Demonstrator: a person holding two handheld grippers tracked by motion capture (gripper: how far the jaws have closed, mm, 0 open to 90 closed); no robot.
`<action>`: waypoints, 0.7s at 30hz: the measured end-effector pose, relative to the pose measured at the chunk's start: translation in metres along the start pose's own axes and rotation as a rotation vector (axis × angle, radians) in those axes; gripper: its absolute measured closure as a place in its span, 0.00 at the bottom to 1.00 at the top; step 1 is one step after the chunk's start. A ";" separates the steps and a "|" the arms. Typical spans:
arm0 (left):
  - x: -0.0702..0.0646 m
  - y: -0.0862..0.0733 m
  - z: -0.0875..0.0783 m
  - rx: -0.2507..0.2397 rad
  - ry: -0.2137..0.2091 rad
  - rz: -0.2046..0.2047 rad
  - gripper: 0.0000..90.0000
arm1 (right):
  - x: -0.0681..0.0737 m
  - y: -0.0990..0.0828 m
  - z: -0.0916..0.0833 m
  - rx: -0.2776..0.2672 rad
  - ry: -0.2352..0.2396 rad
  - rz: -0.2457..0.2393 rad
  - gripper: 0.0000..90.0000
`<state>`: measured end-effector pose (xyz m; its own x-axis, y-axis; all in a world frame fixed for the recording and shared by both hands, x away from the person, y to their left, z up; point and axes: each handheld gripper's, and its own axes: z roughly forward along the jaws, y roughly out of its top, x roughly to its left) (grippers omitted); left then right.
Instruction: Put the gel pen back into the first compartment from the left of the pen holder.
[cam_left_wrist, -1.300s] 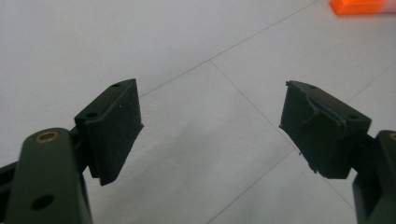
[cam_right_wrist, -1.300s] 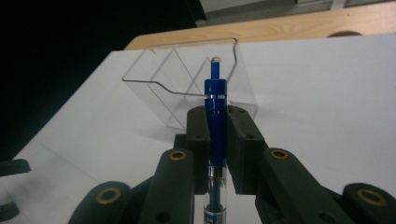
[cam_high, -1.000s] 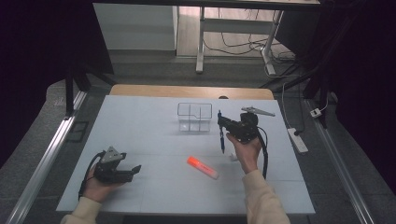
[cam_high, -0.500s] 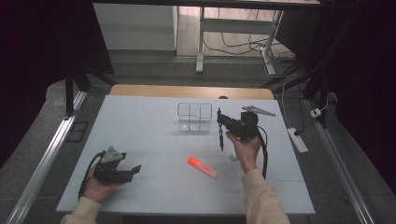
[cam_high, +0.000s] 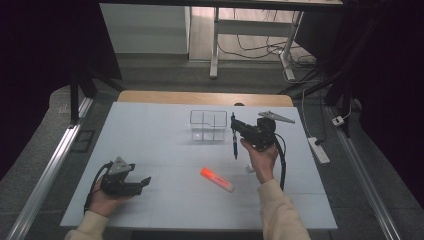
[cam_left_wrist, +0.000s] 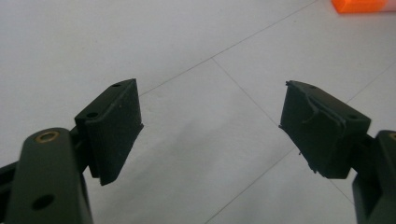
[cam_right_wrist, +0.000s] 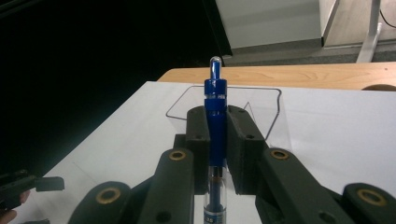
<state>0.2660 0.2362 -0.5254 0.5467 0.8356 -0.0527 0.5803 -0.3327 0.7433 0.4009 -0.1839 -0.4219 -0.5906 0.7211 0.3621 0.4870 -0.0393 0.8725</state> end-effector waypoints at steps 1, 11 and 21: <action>0.000 0.000 0.000 -0.001 -0.002 0.001 0.23 | 0.001 0.000 0.000 -0.003 0.003 -0.004 0.88; -0.013 0.011 -0.005 -0.049 -0.026 0.017 0.23 | 0.017 -0.005 0.001 -0.042 0.084 -0.019 0.89; -0.040 0.037 -0.001 -0.110 -0.102 0.037 0.23 | 0.042 -0.024 0.014 -0.041 0.172 -0.038 0.88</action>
<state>0.2649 0.1906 -0.4951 0.6283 0.7730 -0.0873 0.4922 -0.3081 0.8141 0.3734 -0.1432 -0.4328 -0.7110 0.5938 0.3766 0.4380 -0.0450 0.8978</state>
